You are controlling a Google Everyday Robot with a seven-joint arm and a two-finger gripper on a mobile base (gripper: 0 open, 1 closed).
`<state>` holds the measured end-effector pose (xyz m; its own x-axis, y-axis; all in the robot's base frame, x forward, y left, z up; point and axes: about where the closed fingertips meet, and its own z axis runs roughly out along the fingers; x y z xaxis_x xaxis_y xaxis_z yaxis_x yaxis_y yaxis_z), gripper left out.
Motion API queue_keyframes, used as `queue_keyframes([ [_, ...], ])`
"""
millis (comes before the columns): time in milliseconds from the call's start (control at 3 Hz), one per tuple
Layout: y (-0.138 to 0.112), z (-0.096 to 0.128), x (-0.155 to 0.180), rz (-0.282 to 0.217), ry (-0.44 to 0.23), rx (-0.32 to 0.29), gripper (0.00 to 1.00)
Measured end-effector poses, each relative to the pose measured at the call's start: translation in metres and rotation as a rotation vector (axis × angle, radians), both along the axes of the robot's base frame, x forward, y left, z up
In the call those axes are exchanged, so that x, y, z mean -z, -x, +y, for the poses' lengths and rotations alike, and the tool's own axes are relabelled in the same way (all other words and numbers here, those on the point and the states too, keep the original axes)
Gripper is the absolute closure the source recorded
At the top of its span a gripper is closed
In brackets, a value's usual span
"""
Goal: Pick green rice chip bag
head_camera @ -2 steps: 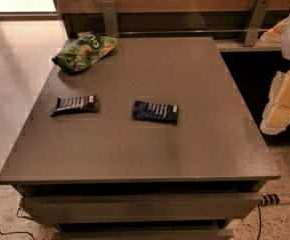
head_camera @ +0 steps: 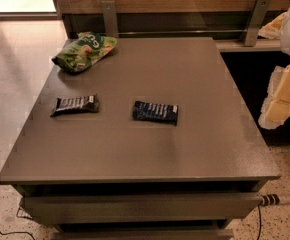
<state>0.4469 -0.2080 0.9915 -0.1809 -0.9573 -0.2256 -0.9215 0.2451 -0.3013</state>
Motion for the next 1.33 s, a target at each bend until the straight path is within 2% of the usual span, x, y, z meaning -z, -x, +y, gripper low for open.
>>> queue_keyframes([
  [333,-0.021,0.018,-0.014,-0.063,-0.022,-0.080,0.00],
  [667,-0.041,0.045,-0.025,-0.122,-0.057,-0.186,0.00],
  [1000,-0.058,0.083,-0.029,-0.185,-0.094,-0.287,0.00],
  [1333,-0.084,0.120,-0.026,-0.261,-0.141,-0.351,0.00],
])
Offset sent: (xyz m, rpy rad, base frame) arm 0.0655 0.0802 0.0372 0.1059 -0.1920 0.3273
